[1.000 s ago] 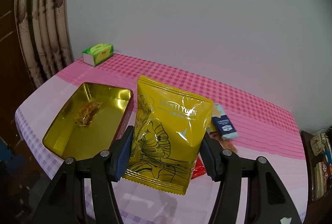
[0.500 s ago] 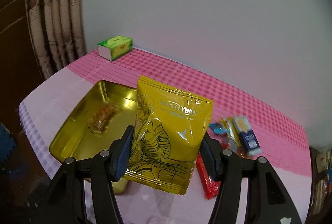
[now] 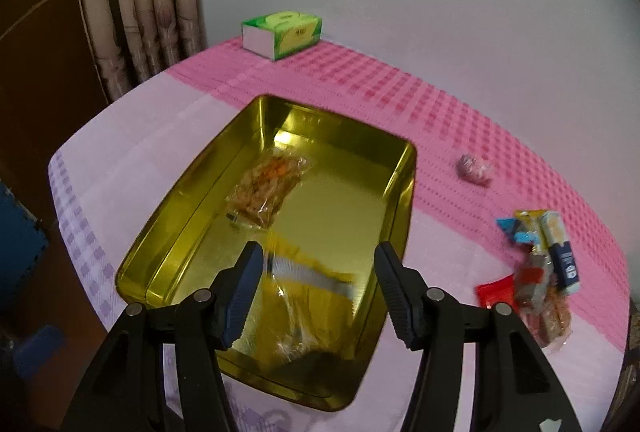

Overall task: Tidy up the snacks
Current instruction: 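Open the right gripper to drop the yellow packet into the tin, then reach the left gripper to the pink-patterned wrapped candy and grasp it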

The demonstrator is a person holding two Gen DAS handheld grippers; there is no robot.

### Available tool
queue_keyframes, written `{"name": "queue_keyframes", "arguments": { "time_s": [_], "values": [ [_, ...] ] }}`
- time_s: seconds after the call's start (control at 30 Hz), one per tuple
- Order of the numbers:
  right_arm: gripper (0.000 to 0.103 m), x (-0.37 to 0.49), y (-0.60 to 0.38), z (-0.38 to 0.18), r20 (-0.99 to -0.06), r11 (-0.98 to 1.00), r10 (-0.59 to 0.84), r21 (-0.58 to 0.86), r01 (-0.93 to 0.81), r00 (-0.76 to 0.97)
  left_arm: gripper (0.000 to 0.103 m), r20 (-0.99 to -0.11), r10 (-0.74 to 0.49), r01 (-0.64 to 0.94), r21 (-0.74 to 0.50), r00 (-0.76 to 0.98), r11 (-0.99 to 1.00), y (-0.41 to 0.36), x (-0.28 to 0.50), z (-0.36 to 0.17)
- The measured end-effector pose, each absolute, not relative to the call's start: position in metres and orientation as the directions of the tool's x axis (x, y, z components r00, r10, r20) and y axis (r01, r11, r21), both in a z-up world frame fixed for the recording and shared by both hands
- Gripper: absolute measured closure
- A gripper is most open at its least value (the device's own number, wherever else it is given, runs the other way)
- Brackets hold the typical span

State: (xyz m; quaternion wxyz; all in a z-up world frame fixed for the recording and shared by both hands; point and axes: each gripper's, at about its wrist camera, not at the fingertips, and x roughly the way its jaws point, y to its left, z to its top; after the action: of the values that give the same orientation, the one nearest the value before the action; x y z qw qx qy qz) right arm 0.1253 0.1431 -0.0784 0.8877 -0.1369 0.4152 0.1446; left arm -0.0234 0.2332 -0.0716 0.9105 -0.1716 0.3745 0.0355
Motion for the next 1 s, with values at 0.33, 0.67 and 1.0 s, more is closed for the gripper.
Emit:
{"name": "queue_keyframes", "arguments": {
  "time_s": [0.33,0.67,1.0],
  "values": [
    [0.019,0.113,0.069,-0.052,-0.692,0.942,0.321,0.162,-0.295,0.646,0.038,-0.709,-0.064,-0.193,-0.276,0.702,0.942,0.228,-0.021,-0.077],
    [0.011,0.036,-0.124,-0.082,-0.683,0.986,0.053,0.152,0.071,0.728,0.038,-0.66,-0.187,0.035,-0.237,0.728,0.971,0.176,-0.023,-0.077],
    [0.01,-0.017,-0.236,-0.144,-0.742,0.888,0.054,0.342,0.307,0.668,0.038,-0.661,-0.313,0.292,-0.147,0.682,0.945,0.06,0.069,-0.057]
  ]
}}
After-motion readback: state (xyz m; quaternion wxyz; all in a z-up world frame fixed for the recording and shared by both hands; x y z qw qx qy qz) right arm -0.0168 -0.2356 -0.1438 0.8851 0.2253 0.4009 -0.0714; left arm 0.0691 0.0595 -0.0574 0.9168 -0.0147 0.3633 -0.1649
